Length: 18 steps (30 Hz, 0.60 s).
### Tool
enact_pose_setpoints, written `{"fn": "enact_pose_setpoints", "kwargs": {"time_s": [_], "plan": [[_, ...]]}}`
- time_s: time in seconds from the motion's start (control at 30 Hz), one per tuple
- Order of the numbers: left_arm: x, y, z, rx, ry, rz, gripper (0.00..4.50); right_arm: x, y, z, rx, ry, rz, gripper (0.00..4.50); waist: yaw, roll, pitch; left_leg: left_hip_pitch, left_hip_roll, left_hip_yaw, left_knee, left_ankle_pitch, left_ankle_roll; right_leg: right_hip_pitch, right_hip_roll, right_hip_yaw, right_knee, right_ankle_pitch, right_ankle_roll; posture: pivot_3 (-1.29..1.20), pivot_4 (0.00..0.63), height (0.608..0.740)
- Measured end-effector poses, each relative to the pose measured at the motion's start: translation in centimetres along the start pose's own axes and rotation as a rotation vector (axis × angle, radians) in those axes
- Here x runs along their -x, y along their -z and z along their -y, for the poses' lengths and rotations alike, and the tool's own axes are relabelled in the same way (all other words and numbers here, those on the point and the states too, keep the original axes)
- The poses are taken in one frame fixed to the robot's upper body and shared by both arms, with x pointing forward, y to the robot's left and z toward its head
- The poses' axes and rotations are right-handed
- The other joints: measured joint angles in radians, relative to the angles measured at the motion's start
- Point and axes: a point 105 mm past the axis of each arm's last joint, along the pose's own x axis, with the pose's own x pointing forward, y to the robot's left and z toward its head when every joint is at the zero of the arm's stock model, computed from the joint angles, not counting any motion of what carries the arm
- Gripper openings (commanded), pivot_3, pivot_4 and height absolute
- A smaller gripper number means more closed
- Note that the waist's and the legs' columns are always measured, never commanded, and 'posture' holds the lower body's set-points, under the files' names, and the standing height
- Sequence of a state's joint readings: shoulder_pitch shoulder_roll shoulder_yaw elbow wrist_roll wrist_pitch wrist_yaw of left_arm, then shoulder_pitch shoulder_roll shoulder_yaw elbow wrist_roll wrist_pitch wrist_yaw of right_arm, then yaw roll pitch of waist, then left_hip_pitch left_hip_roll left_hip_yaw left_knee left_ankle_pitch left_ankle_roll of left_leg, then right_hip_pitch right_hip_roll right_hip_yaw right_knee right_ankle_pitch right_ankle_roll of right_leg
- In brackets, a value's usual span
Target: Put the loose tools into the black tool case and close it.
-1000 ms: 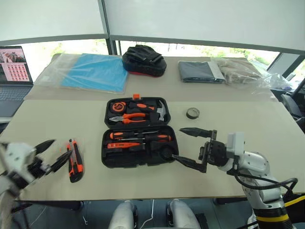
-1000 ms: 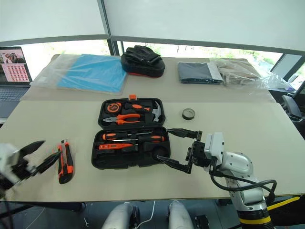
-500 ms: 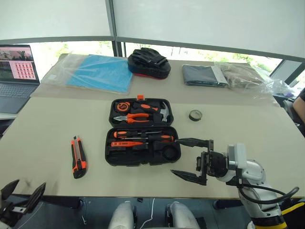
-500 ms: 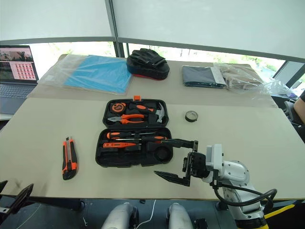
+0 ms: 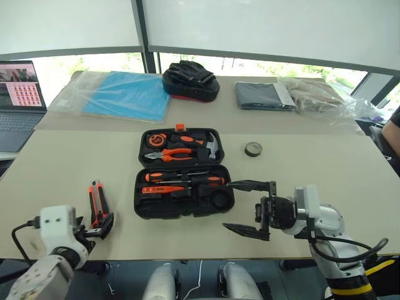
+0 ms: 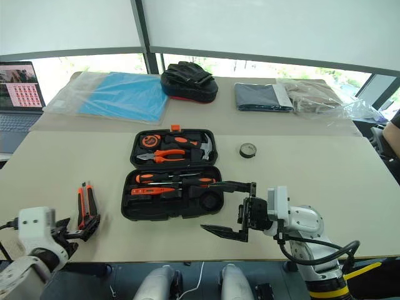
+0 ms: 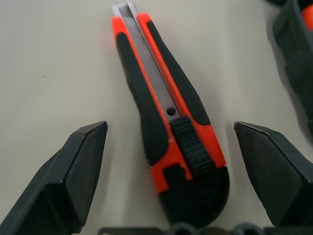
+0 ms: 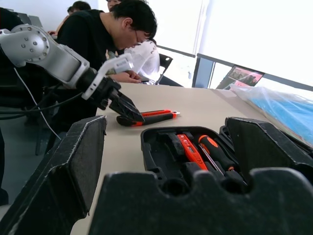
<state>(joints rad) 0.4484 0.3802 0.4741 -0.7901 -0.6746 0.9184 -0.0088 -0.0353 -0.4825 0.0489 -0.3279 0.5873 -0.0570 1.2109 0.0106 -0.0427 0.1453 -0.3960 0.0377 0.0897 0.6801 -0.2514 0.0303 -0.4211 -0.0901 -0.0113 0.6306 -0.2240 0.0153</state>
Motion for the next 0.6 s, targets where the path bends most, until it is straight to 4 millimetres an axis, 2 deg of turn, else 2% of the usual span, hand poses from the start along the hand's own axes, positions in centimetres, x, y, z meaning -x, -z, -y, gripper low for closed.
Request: {"fn": "enact_pose_setpoints", "kwargs": {"time_s": [0.17, 0.27, 0.43, 0.47, 0.6], "plan": [[-0.6, 0.3, 0.5, -0.009, -0.045, -0.008, 4.46, -0.3, 0.1, -0.1, -0.006, -0.011, 0.003, 4.50, 0.003, 0.004, -0.002, 0.001, -0.001, 0.000, 0.000, 0.000, 0.000, 0.001, -0.001, 0.000, 0.000, -0.001, -0.002, 0.00, 0.150, 0.740], [-1.0, 0.6, 0.5, -0.031, -0.065, -0.019, 3.72, -0.4, 0.1, 0.0, -0.007, -0.003, 0.004, 4.50, 0.002, 0.010, -0.005, 0.001, -0.001, 0.000, 0.000, 0.000, 0.000, 0.001, -0.001, 0.001, 0.000, -0.001, -0.002, 0.00, 0.150, 0.740], [-1.5, 0.5, 0.0, -0.049, -0.087, -0.009, 2.00, -0.6, 0.2, 0.0, -0.011, 0.008, 0.010, 4.50, 0.005, 0.014, -0.008, 0.002, -0.001, 0.000, 0.000, 0.000, 0.000, 0.002, -0.001, 0.001, 0.000, -0.003, -0.006, 0.00, 0.150, 0.740], [-1.6, 0.3, -0.1, -0.049, -0.086, 0.005, 1.83, -0.6, 0.2, 0.0, -0.013, 0.008, 0.012, 4.50, 0.005, 0.015, -0.008, 0.002, -0.001, 0.000, 0.000, 0.000, 0.000, 0.002, -0.001, 0.001, 0.000, -0.003, -0.006, 0.00, 0.150, 0.740], [-2.0, -0.2, -0.7, -0.039, -0.072, 0.051, 1.80, -0.7, 0.5, -0.1, -0.022, 0.000, 0.006, 4.50, 0.003, 0.014, -0.008, 0.002, -0.001, 0.000, 0.000, 0.000, 0.000, 0.001, 0.000, 0.001, 0.000, -0.004, -0.006, 0.00, 0.150, 0.740]]}}
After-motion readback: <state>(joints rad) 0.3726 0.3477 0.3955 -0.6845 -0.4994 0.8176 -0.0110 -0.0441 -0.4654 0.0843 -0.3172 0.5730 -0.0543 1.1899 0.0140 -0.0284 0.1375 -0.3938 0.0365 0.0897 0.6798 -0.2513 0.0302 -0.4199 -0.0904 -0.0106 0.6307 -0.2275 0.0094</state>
